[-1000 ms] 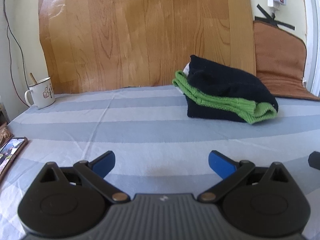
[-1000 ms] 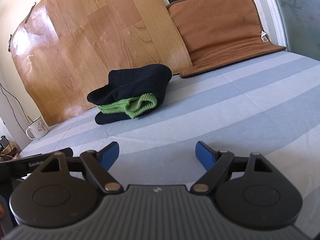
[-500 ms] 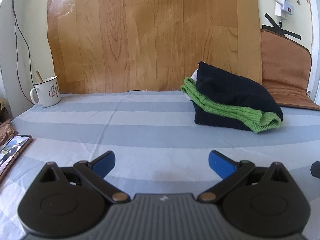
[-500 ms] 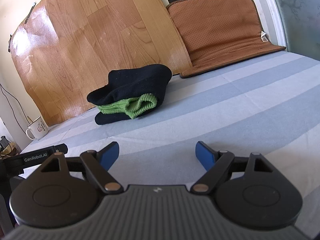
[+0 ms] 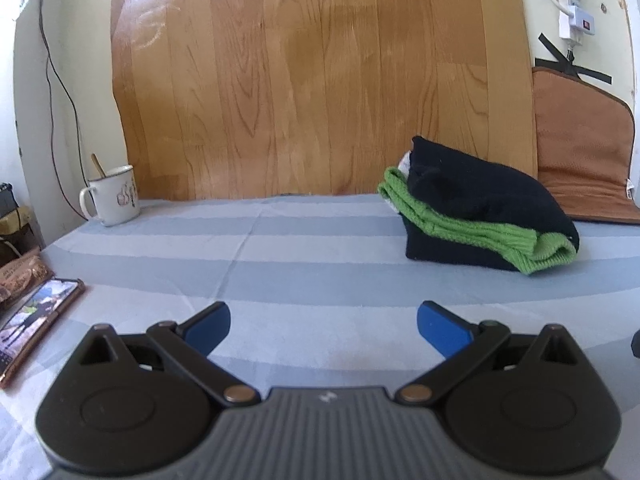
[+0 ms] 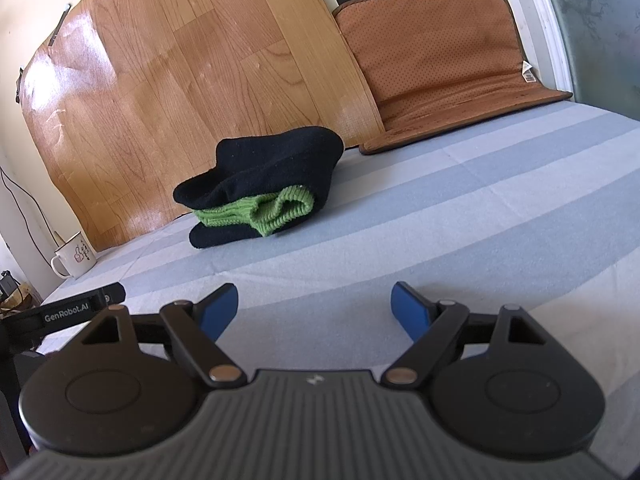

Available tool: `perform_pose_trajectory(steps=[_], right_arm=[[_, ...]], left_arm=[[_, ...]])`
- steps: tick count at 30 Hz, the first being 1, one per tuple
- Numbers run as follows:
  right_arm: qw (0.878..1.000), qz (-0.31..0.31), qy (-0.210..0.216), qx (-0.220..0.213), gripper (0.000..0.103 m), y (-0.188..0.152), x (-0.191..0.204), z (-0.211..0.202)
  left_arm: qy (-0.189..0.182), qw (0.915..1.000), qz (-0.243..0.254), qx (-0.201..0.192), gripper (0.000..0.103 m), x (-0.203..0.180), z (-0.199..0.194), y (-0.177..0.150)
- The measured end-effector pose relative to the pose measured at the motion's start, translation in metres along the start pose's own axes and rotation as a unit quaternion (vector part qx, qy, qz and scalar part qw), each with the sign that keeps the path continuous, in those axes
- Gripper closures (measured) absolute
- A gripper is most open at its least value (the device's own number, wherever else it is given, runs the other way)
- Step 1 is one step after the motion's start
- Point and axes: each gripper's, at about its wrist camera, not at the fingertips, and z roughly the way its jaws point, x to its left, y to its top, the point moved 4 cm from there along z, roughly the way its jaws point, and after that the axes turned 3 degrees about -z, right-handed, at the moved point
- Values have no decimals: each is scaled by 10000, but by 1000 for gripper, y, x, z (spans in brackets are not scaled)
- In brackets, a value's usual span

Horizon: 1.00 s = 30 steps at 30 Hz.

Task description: Fold small clothes

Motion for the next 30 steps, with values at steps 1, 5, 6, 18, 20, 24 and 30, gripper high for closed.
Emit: perform_pose_trajectory(steps=[1, 5, 6, 18, 20, 24, 30], right_arm=[[10000, 0, -1, -2, 17, 0, 0, 0], [10000, 3, -2, -2, 17, 0, 0, 0], [10000, 4, -1, -2, 17, 0, 0, 0], [10000, 9, -4, -4, 17, 0, 0, 0], [10000, 9, -4, -4, 17, 0, 0, 0], [10000, 9, -1, -2, 17, 0, 0, 0], [10000, 10, 0, -3, 17, 0, 0, 1]], left_arm=[[-7, 10000, -5, 44, 0, 0, 1, 0], [7, 10000, 2, 82, 0, 1, 2, -1], [4, 10000, 21, 90, 0, 0, 2, -2], [-127, 9996, 140, 186, 0, -4, 3, -4], [-158, 9995, 145, 219, 0, -4, 3, -4], [-259, 9990, 159, 320, 0, -5, 4, -5], [-339, 9975, 184, 584, 0, -7, 7, -10]])
